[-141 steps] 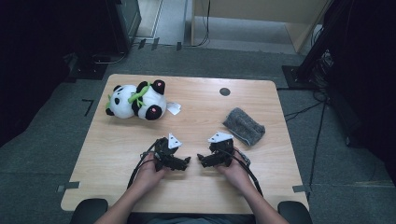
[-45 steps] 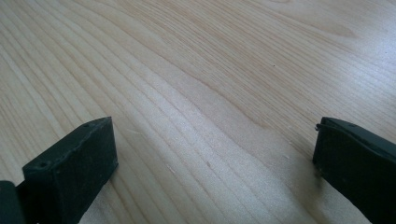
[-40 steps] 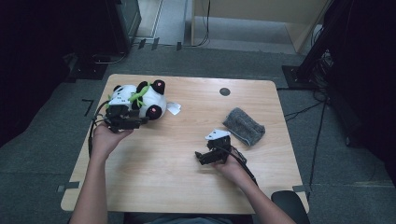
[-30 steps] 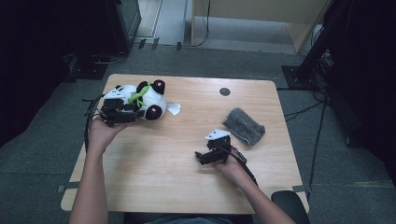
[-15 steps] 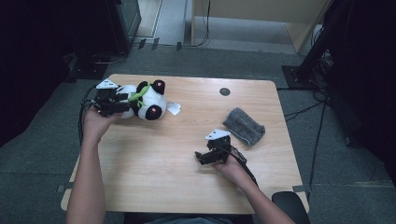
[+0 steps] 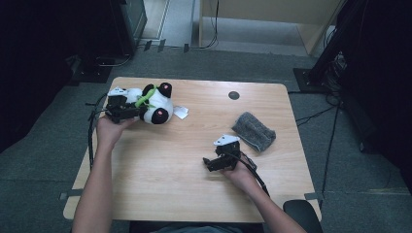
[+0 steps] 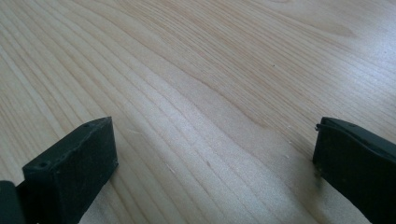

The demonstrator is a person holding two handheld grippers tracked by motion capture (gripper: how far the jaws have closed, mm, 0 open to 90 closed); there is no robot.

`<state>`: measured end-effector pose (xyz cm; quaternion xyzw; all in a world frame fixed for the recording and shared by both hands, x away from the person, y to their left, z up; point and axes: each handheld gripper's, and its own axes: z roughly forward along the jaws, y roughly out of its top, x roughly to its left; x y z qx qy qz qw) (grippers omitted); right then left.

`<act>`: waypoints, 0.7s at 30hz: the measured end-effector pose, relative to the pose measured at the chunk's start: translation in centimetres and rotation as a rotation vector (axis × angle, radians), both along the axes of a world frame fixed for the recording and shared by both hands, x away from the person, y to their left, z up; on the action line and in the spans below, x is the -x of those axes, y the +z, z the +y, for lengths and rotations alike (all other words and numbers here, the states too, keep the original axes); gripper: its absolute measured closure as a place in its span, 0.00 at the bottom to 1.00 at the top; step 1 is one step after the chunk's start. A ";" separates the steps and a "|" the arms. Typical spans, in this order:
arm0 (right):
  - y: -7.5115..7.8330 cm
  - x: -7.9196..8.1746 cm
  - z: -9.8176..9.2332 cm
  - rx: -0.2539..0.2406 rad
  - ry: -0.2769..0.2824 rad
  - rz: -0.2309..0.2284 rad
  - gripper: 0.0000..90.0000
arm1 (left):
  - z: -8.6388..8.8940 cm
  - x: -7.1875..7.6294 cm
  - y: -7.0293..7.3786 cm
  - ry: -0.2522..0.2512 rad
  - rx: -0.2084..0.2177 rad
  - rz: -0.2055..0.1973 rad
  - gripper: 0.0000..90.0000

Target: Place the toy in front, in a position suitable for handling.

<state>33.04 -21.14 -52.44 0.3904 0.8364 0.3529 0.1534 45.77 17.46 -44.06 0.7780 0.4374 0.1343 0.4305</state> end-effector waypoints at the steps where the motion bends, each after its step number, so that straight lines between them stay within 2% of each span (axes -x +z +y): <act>1: 0.0 0.0 0.0 0.000 -0.001 0.000 0.00 | 0.0 0.1 0.0 0.003 0.000 -0.006 0.74; 6: 0.0 0.0 0.0 0.000 -0.001 0.000 0.00 | -0.1 0.4 0.3 0.009 -0.013 -0.014 0.82; 14: 0.0 0.0 0.0 0.000 -0.001 0.000 0.00 | -0.3 0.7 1.1 0.038 0.036 -0.011 0.86; 18: 0.0 0.0 0.0 0.000 -0.002 0.001 0.00 | -0.7 1.2 2.0 0.035 0.072 -0.012 0.86; 21: 0.0 0.0 0.0 0.001 0.000 -0.001 0.00 | -1.5 1.8 2.7 0.020 0.081 -0.032 0.86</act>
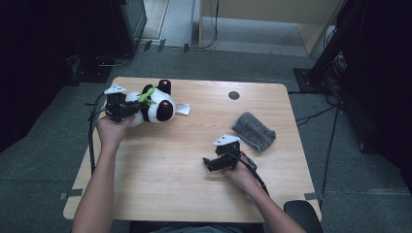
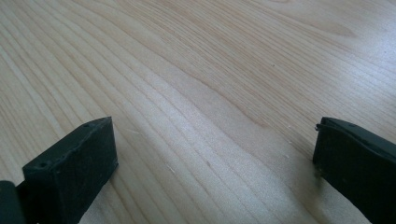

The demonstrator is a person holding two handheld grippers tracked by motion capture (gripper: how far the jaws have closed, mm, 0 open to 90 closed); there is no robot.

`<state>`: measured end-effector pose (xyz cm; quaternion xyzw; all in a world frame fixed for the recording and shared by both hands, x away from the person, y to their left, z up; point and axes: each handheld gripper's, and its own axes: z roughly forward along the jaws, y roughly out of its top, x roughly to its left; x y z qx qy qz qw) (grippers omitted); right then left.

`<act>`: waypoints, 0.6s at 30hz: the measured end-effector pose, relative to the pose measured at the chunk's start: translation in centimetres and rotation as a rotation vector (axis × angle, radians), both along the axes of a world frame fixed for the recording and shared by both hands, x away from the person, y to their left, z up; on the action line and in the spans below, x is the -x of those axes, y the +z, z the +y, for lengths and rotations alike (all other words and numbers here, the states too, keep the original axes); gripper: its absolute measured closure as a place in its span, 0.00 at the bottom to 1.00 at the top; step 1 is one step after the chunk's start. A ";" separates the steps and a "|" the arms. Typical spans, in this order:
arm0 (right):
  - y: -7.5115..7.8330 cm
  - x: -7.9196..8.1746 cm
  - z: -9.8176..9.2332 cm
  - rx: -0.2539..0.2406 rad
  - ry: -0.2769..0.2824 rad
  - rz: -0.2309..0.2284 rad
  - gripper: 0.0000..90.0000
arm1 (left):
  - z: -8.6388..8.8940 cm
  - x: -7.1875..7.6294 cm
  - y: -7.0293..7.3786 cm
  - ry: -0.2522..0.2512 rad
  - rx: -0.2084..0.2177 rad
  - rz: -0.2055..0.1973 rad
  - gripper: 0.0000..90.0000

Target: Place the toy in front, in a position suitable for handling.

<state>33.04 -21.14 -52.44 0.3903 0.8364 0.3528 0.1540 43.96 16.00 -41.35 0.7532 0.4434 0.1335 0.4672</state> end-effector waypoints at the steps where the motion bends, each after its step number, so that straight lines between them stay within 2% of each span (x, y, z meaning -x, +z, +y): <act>1: 0.0 0.0 0.0 0.000 -0.002 0.003 0.00 | -0.3 0.2 0.2 -0.004 0.005 0.000 0.86; 12: 0.0 0.0 0.1 -0.002 -0.016 0.001 0.00 | -3.8 2.0 1.1 -0.065 0.020 0.014 0.86; 13: 0.1 0.0 0.1 -0.002 -0.024 0.003 0.03 | -4.1 2.2 1.1 -0.069 0.022 0.015 0.86; 14: 0.3 0.0 -0.2 -0.009 -0.037 -0.005 0.12 | -4.4 2.5 1.1 -0.072 0.017 0.012 0.86; 17: 0.4 -0.1 -0.4 -0.013 -0.048 -0.004 0.15 | -5.3 3.2 1.0 -0.078 0.005 0.022 0.86; 18: 0.4 -0.1 -0.5 -0.009 -0.059 0.001 0.16 | -5.8 3.6 0.9 -0.083 -0.012 0.021 0.86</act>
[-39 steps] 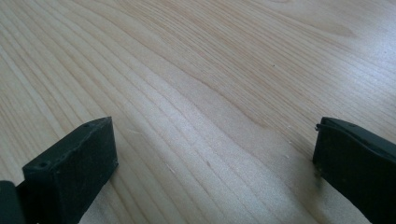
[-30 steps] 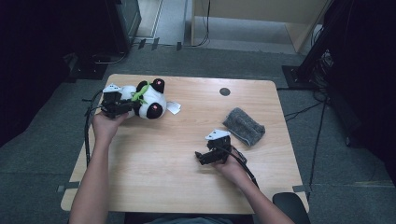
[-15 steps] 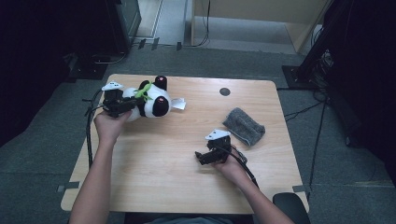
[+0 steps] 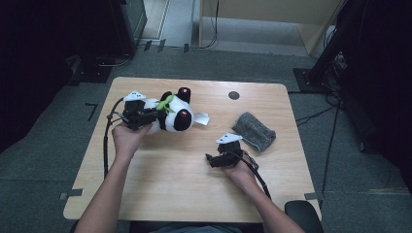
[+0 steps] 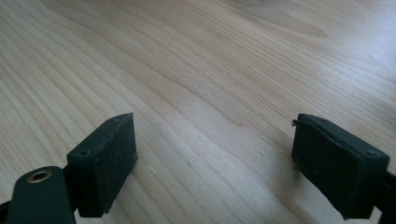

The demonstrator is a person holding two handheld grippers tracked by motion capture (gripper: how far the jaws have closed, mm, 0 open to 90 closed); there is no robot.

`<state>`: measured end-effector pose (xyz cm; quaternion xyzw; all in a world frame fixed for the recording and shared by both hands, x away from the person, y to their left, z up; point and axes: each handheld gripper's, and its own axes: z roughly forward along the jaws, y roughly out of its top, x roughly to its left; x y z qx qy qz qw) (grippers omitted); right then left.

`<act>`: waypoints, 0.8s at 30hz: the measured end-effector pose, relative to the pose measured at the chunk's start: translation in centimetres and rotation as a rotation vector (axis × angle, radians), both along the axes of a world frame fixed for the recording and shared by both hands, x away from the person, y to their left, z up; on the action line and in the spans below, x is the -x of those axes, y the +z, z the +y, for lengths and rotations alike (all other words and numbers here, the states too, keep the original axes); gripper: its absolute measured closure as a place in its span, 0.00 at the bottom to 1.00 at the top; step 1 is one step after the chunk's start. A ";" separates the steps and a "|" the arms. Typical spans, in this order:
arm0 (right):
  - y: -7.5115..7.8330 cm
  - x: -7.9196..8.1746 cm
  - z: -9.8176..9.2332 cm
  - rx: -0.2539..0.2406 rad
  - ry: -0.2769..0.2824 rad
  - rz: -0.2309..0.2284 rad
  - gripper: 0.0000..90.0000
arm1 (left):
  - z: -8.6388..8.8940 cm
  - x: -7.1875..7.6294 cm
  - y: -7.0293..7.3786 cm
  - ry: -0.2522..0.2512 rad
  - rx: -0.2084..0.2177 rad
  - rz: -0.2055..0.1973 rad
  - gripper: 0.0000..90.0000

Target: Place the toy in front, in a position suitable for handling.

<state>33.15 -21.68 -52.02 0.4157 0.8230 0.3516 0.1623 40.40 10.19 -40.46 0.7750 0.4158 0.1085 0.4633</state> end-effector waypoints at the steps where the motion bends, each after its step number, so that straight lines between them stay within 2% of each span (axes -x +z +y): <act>1: 0.0 0.0 0.0 0.000 0.000 0.000 0.16 | 0.0 0.0 0.0 0.000 0.000 0.000 0.86; 3: 0.1 -0.1 -0.2 0.004 -0.007 0.005 0.17 | -0.5 0.3 -0.2 -0.014 0.002 0.005 0.86; 7: 0.9 -0.2 -0.6 -0.010 -0.006 -0.016 0.18 | -1.3 0.9 -0.5 -0.027 0.001 0.012 0.86; 8: 1.6 -0.2 -1.0 -0.028 -0.013 -0.042 0.19 | -1.5 1.2 -0.5 -0.031 0.001 0.012 0.86; 10: 1.9 -0.2 -1.2 -0.040 -0.017 -0.043 0.20 | -1.9 1.7 -0.6 -0.032 0.003 0.007 0.86; 14: 2.8 -0.3 -2.2 -0.076 -0.027 -0.059 0.22 | -2.7 2.9 -1.0 -0.037 0.031 0.012 0.86; 17: 3.5 -0.7 -2.8 -0.057 -0.035 -0.068 0.21 | -3.7 3.6 -1.2 -0.053 0.021 0.020 0.86; 20: 4.1 -1.0 -3.7 -0.080 -0.052 -0.094 0.23 | -4.6 4.2 -1.4 -0.057 0.023 0.026 0.86; 24: 4.8 -1.3 -4.9 -0.090 -0.078 -0.095 0.24 | -5.6 5.2 -1.5 -0.077 0.017 0.014 0.86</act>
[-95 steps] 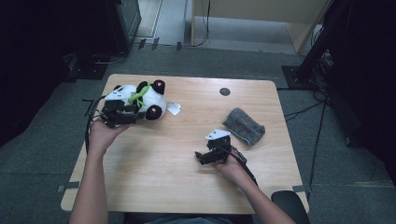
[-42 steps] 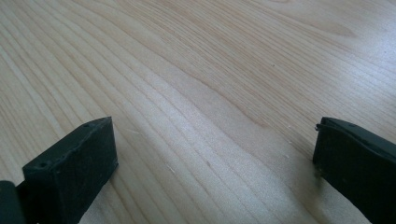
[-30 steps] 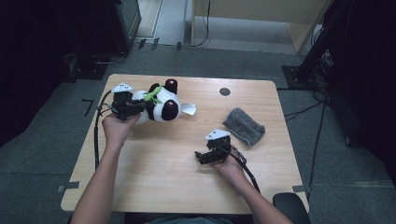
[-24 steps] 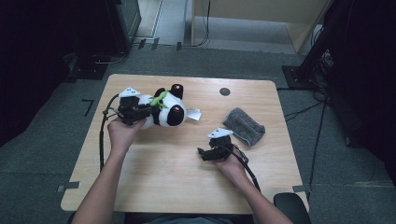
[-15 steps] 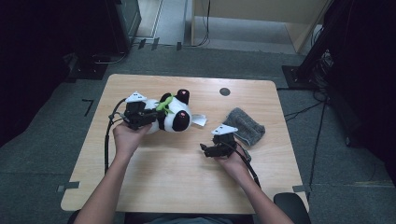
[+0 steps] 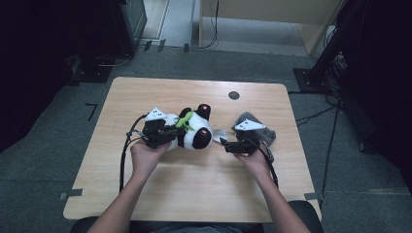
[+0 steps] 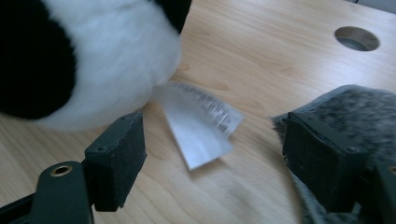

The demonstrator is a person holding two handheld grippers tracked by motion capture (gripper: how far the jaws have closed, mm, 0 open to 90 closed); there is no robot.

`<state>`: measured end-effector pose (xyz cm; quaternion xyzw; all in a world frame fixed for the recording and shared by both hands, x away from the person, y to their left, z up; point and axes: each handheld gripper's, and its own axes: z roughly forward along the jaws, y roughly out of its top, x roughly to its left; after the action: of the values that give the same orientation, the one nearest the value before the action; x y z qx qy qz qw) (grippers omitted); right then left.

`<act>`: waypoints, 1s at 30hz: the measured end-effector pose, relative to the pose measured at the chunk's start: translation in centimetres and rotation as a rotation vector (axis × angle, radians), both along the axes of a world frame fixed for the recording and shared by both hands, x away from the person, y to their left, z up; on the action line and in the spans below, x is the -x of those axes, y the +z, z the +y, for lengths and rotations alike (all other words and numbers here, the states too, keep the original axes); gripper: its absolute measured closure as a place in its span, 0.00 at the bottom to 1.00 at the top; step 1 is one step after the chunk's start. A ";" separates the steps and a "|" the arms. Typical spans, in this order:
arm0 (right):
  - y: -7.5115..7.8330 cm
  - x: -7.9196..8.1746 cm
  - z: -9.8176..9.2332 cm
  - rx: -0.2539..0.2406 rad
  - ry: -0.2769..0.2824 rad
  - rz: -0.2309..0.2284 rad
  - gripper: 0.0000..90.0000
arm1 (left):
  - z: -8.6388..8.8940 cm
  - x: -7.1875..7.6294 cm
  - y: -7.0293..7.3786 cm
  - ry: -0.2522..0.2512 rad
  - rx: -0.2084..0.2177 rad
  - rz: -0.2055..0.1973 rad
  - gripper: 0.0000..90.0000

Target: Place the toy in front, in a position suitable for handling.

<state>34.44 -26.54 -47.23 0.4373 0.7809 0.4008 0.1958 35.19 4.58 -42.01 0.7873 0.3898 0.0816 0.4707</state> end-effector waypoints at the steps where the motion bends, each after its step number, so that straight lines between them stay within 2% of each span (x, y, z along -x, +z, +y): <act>1: 0.3 -0.1 -0.3 0.004 -0.006 -0.003 0.24 | -0.2 0.2 0.0 -0.006 0.000 -0.002 0.86; 2: 0.7 -0.4 -0.9 0.004 -0.027 -0.022 0.24 | -0.6 0.6 -0.2 -0.013 0.001 -0.011 0.85; 7: 0.8 -0.8 -2.3 -0.016 -0.058 -0.032 0.27 | -1.3 0.6 -1.2 -0.028 0.006 -0.008 0.85; 8: 0.8 -0.9 -2.5 -0.018 -0.060 -0.026 0.28 | -1.3 0.6 -1.4 -0.027 0.021 -0.009 0.85; 10: 1.0 -1.4 -3.1 -0.024 -0.062 0.014 0.28 | -1.4 0.8 -1.4 -0.029 0.013 -0.026 0.84; 15: 1.0 -1.8 -4.1 -0.033 -0.090 0.017 0.31 | -1.3 0.8 -1.5 -0.050 0.003 -0.055 0.74; 19: 1.0 -2.0 -4.6 -0.024 -0.100 0.004 0.33 | -1.4 1.1 -1.5 -0.065 -0.012 -0.079 0.58; 23: 1.1 -2.1 -5.3 -0.028 -0.110 -0.008 0.35 | -1.2 1.2 -1.4 -0.094 0.008 -0.068 0.47; 30: 1.0 -2.5 -6.7 -0.051 -0.134 -0.012 0.37 | 0.1 1.5 -0.8 -0.078 0.022 -0.087 0.40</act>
<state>36.89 -33.27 -46.20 0.4912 0.7381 0.4092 0.2155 33.66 4.65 -42.79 0.7924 0.3387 0.0929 0.4987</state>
